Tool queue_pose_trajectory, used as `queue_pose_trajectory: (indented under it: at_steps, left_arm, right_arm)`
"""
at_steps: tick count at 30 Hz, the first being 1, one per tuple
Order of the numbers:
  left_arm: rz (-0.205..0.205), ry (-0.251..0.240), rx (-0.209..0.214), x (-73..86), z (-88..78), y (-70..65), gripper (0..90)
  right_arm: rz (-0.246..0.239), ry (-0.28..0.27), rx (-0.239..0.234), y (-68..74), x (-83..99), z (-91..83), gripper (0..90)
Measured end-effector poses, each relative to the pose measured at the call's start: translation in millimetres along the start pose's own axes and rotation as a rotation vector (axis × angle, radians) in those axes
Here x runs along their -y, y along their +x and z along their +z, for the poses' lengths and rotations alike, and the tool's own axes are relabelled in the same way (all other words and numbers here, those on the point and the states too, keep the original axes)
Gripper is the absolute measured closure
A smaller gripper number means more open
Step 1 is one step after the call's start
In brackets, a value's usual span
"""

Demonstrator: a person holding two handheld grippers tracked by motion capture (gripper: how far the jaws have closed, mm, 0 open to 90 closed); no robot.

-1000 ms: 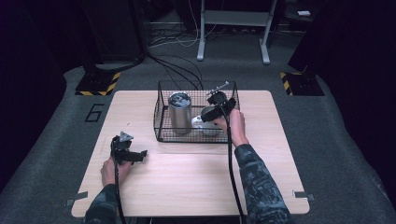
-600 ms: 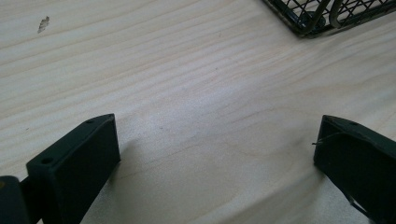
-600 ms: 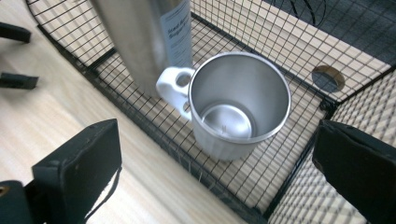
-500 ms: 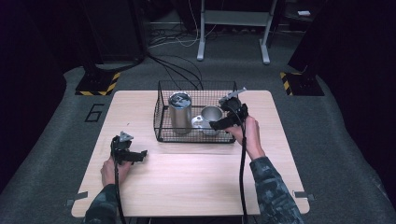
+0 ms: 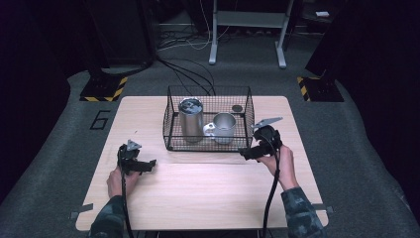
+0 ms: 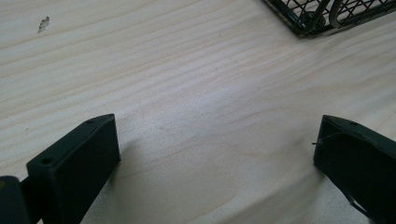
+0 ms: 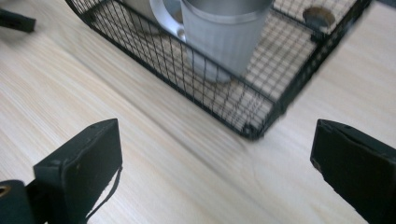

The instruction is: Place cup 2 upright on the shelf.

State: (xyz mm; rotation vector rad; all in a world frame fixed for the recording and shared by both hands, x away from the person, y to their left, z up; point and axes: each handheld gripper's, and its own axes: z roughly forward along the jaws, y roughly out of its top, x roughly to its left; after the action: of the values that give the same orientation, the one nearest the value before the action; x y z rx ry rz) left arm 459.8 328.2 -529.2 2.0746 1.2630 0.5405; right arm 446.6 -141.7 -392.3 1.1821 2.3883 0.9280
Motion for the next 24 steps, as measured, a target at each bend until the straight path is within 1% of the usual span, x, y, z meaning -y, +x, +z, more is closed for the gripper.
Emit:
queue_pose_trajectory:
  at_steps: [1, 2, 3, 4, 5, 7, 8, 9, 12, 13, 14, 15, 16, 18, 19, 20, 21, 22, 23, 24]
  left_arm:
    - [0.0, 0.0, 0.0, 0.0, 0.0, 0.0, 0.1]
    - [-0.001, 0.001, 0.001, 0.0, 0.0, -0.1, 0.0]
    - [-0.001, 0.0, 0.001, 0.0, 0.0, -0.1, 0.0]
    - [0.001, 0.0, -0.002, 0.0, -0.1, 0.0, 0.1]
    - [0.001, -0.001, -0.003, 0.0, 0.0, 0.0, 0.1]
    - [-0.001, 0.0, 0.0, 0.0, 0.0, -0.1, 0.1]
    - [-0.001, 0.0, 0.0, 0.0, 0.0, -0.1, 0.1]
    - [-0.002, 0.0, 0.001, 0.0, 0.0, -0.1, 0.1]
    - [0.0, 0.0, 0.001, 0.0, 0.0, 0.0, 0.1]
    - [0.0, 0.0, 0.001, 0.0, 0.0, 0.0, 0.1]
    - [-0.001, 0.0, 0.001, 0.0, 0.0, -0.1, 0.0]
    - [-0.001, 0.0, 0.001, 0.0, 0.0, -0.1, 0.1]
    - [0.0, -0.001, 0.0, 0.0, 0.1, 0.1, 0.1]
    - [0.0, -0.001, 0.0, -0.1, 0.1, 0.0, 0.0]
    - [0.0, -0.001, 0.0, -0.1, 0.1, 0.0, 0.0]
    - [0.003, -0.001, -0.001, -0.1, 0.0, 0.2, 0.0]
    - [0.003, -0.001, -0.001, -0.1, 0.0, 0.2, 0.0]
    - [-0.002, -0.006, -0.001, 0.0, 0.6, -0.1, 0.0]
    - [-0.001, -0.005, -0.001, 0.0, 0.5, -0.1, 0.0]
    - [-0.002, -0.005, -0.001, 0.0, 0.5, -0.1, 0.0]
  right_arm:
    - [0.0, 0.0, 0.0, 0.0, 0.0, 0.0, 1.5]
    - [0.014, 0.004, 0.007, -3.3, 14.5, 1.6, 1.5]
    - [0.014, 0.004, 0.007, -3.3, 14.5, 1.6, 1.5]
    - [0.031, 0.01, 0.007, -4.7, 22.3, 2.6, 1.5]
    - [0.052, 0.019, 0.014, -8.4, 38.1, 5.3, 1.3]
    - [0.068, 0.026, 0.032, -12.6, 54.6, 9.3, 0.0]
    - [0.085, 0.031, 0.031, -13.8, 62.9, 10.9, 0.0]
    - [0.085, 0.028, 0.042, -16.8, 71.3, 13.1, 0.0]
    - [0.125, 0.039, 0.049, -21.0, 94.9, 18.3, 0.0]
    - [0.125, 0.039, 0.049, -21.0, 94.9, 18.3, 0.0]
    - [0.151, 0.046, 0.049, -24.1, 109.4, 21.7, 0.0]
    - [0.151, 0.046, 0.049, -24.1, 109.4, 21.7, 0.0]
    - [0.166, 0.047, 0.065, -25.8, 121.7, 24.6, 0.0]
    - [0.17, 0.037, 0.08, -27.4, 132.1, 25.8, 0.0]
    - [0.17, 0.037, 0.08, -27.4, 132.1, 25.8, 0.0]
    - [0.187, 0.02, 0.108, -29.0, 141.7, 26.3, 0.0]
    - [0.187, 0.02, 0.108, -29.0, 141.7, 26.3, 0.0]
    - [0.204, 0.004, 0.119, -32.4, 150.7, 27.0, 0.0]
    - [0.219, 0.0, 0.124, -33.1, 154.3, 26.6, 0.0]
    - [0.216, -0.008, 0.138, -34.4, 157.8, 26.5, 0.0]
